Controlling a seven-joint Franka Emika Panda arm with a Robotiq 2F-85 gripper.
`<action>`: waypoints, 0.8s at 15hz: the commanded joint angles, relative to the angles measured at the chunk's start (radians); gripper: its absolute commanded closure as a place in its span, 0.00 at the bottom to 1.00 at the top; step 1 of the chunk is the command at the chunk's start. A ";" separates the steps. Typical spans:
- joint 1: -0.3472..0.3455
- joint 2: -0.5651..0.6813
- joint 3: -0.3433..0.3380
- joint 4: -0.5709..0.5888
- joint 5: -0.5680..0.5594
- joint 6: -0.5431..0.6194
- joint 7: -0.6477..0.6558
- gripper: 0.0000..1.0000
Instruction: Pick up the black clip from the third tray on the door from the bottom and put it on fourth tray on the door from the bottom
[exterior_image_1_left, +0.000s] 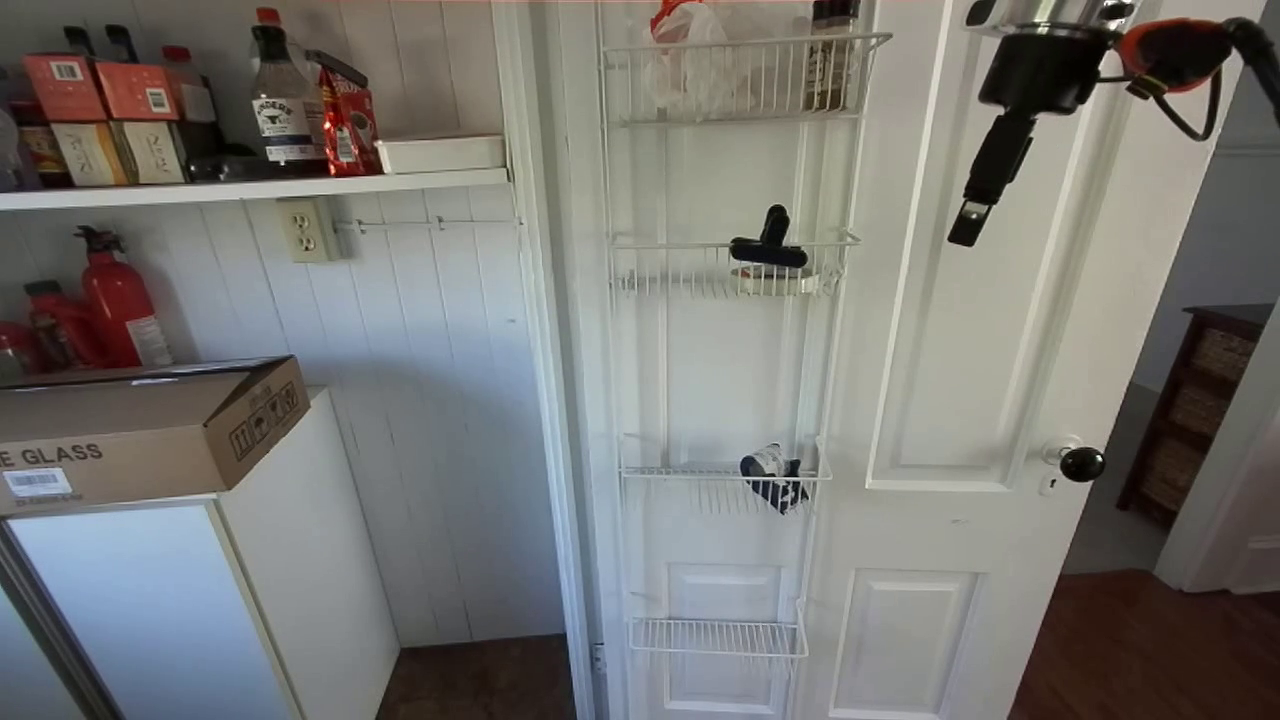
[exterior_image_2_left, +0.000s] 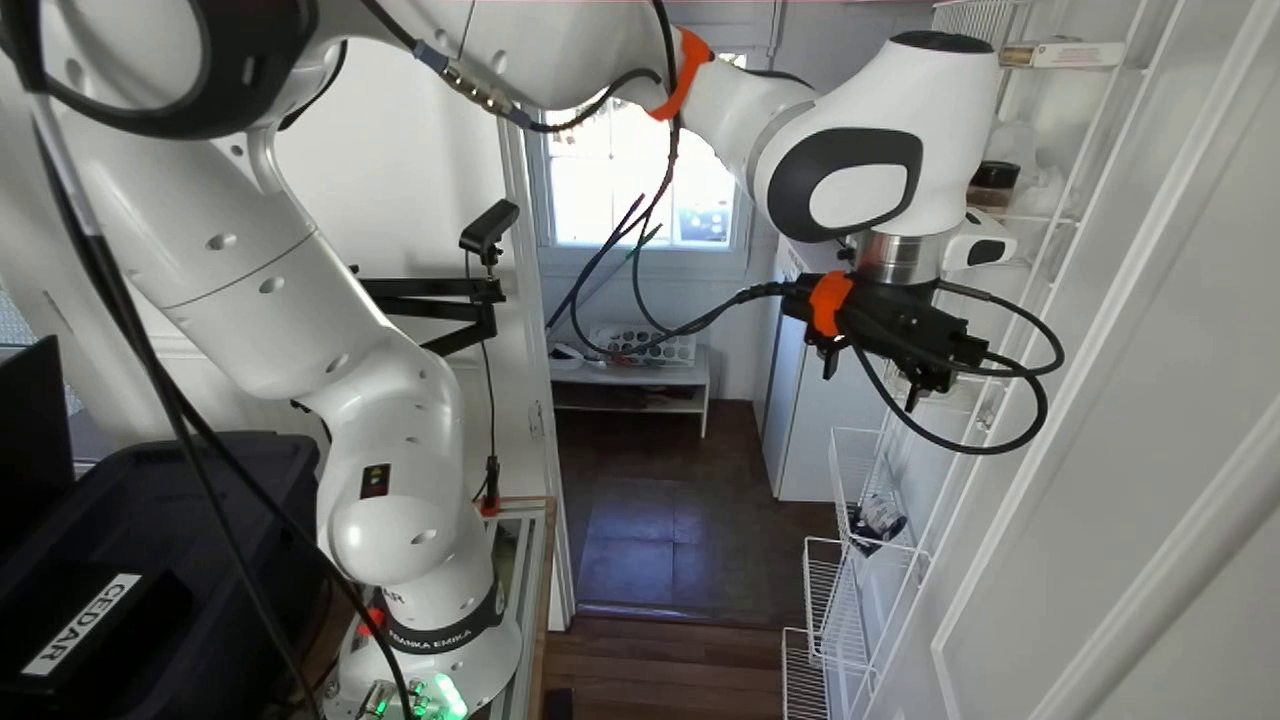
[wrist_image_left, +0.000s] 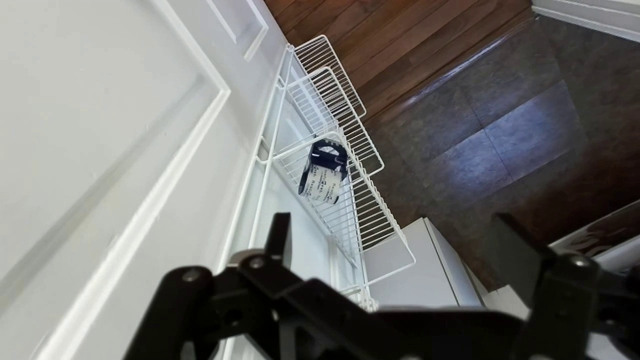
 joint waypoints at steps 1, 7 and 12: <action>0.009 -0.015 -0.009 -0.033 0.099 0.108 -0.110 0.00; 0.100 -0.036 -0.075 -0.104 0.433 0.369 -0.440 0.00; 0.166 -0.024 -0.105 -0.096 0.786 0.356 -0.796 0.00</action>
